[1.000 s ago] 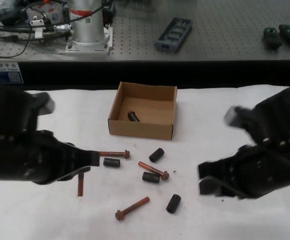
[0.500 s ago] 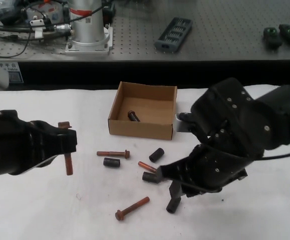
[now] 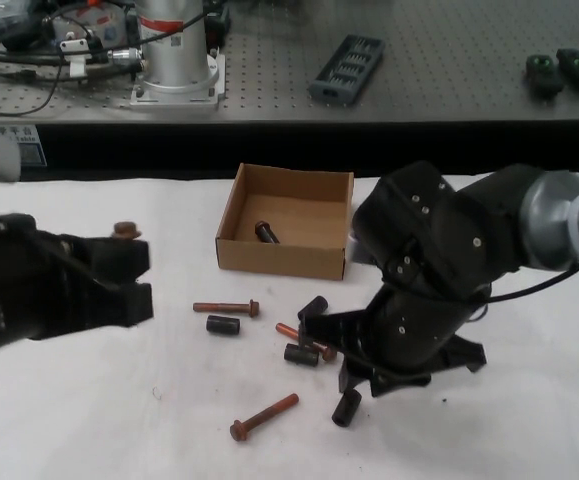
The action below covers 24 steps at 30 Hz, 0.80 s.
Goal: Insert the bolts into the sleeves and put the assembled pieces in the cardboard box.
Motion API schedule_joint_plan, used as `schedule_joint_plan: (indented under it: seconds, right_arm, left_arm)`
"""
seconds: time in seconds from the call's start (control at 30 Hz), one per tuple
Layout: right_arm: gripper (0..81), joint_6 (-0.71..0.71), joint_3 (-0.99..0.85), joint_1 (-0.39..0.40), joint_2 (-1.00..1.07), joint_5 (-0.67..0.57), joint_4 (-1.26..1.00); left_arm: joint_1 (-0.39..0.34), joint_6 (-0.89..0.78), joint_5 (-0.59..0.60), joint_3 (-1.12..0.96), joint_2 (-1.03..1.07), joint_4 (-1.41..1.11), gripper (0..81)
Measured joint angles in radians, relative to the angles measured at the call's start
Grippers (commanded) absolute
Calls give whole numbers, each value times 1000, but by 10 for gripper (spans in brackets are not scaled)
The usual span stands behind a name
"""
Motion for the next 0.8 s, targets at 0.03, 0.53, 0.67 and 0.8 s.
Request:
schedule_joint_plan:
  seconds: [0.03, 0.53, 0.67, 0.8]
  right_arm:
    - [269, 13, 0, 1, 0, 3, 6]
    - [269, 151, -3, 1, 21, 18, 8]
    - [269, 195, -3, 10, 31, 3, -14]
    - [269, 235, -5, 37, 40, -12, -51]
  left_arm:
    - [0, -8, 11, 22, 0, -47, 6]
    - [0, -23, 24, 81, -3, -147, 6]
    - [0, -23, 24, 81, -15, -147, 6]
    - [0, -23, 24, 81, -34, -147, 6]
